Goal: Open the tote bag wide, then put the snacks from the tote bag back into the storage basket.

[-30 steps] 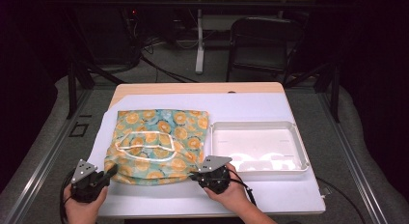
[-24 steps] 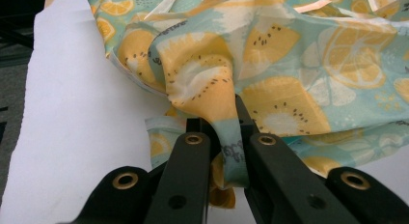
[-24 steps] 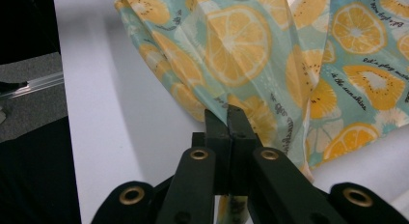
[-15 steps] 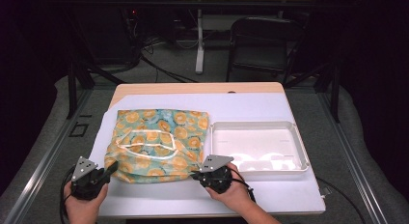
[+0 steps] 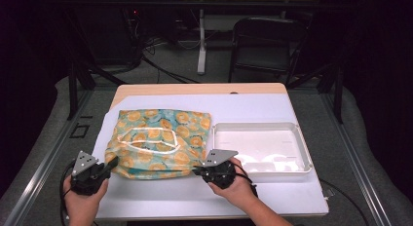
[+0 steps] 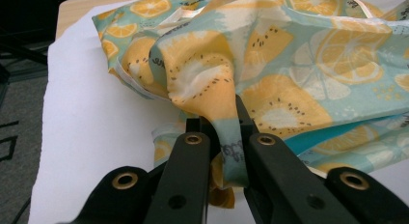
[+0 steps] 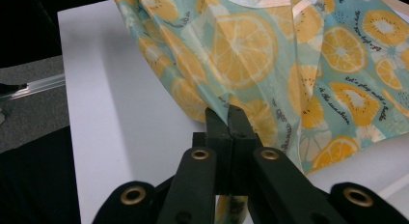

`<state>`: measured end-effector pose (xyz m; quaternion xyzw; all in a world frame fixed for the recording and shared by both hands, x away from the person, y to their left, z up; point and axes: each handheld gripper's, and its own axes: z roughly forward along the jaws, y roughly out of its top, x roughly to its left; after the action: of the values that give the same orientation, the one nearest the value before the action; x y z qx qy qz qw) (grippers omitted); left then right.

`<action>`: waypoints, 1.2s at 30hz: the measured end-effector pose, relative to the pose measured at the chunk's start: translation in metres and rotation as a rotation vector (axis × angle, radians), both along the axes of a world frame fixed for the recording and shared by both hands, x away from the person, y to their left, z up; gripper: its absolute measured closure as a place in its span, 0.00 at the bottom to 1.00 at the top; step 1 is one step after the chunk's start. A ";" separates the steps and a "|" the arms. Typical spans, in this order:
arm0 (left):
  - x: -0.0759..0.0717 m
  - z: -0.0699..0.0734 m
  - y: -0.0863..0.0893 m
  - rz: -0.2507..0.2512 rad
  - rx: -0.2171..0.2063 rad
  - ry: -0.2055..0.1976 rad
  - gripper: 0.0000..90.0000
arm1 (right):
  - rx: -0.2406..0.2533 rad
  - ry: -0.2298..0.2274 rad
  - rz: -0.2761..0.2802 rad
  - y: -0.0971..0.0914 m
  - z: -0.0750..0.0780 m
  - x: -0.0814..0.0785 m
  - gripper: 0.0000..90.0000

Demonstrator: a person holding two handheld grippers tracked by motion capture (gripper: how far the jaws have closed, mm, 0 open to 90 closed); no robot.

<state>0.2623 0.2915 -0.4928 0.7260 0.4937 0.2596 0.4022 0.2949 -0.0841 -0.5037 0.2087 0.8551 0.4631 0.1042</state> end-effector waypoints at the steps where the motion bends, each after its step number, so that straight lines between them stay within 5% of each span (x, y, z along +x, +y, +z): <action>1: 0.001 0.001 0.000 -0.001 0.001 -0.003 0.99 | -0.003 -0.005 -0.001 0.000 0.002 0.001 1.00; 19: 0.011 0.026 -0.002 -0.010 0.034 -0.055 0.99 | 0.024 -0.074 -0.020 0.001 0.023 0.008 1.00; 36: 0.024 0.051 -0.001 -0.020 0.035 -0.079 0.99 | 0.042 -0.081 -0.035 -0.003 0.053 0.020 1.00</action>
<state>0.2860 0.2904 -0.4422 0.7269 0.4655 0.2927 0.4113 0.3145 -0.0871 -0.4509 0.2068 0.8366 0.4870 0.1423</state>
